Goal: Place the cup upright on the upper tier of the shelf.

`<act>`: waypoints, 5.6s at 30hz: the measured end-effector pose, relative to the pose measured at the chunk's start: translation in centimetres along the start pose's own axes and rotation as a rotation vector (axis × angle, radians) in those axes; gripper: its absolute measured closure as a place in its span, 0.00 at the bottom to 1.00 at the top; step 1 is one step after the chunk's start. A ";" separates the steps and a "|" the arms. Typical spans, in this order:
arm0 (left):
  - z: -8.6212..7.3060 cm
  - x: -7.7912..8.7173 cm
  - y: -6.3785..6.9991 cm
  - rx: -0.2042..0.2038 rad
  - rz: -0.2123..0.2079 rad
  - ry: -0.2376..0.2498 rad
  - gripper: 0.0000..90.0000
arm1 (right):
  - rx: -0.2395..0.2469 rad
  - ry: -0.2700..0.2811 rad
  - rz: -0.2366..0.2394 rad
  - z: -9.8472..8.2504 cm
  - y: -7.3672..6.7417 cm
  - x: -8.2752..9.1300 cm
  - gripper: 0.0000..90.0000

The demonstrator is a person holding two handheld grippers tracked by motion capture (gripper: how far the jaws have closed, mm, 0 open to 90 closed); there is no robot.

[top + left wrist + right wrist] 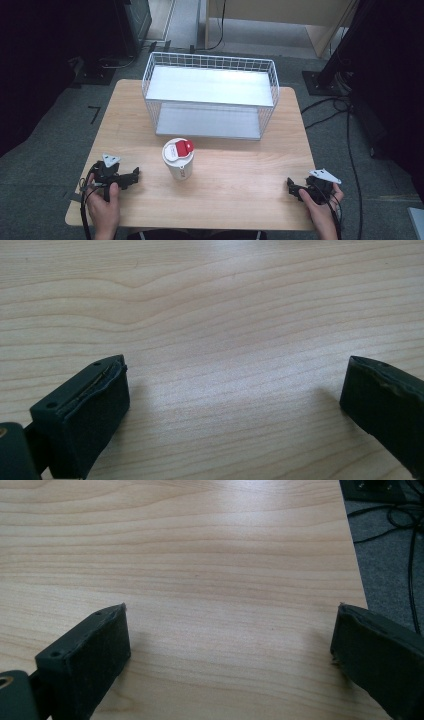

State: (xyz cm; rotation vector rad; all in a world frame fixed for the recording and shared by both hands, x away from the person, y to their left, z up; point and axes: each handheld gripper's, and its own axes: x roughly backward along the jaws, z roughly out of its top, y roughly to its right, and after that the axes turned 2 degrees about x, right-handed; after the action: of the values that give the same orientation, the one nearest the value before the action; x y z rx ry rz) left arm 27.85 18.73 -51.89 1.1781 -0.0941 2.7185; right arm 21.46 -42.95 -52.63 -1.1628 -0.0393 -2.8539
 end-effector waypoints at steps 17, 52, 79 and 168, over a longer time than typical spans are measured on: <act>0.0 0.0 0.0 0.000 0.000 0.000 0.00 | 0.015 0.002 0.013 0.2 -0.9 0.2 0.06; 0.0 0.0 0.0 0.001 0.000 0.000 0.00 | 0.083 0.088 0.127 4.4 -8.0 1.2 0.07; 0.0 0.0 0.0 0.000 0.000 0.000 0.00 | 0.149 0.127 0.255 7.4 -15.9 0.5 0.07; 0.0 0.0 0.0 0.000 -0.001 -0.001 0.00 | 0.137 0.308 0.515 7.8 -34.0 -1.7 0.03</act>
State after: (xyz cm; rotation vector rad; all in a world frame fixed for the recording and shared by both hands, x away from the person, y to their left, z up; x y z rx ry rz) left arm 27.85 18.72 -51.90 1.1789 -0.0933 2.7177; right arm 25.91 -8.56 -48.29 -0.5882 0.0675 -2.4828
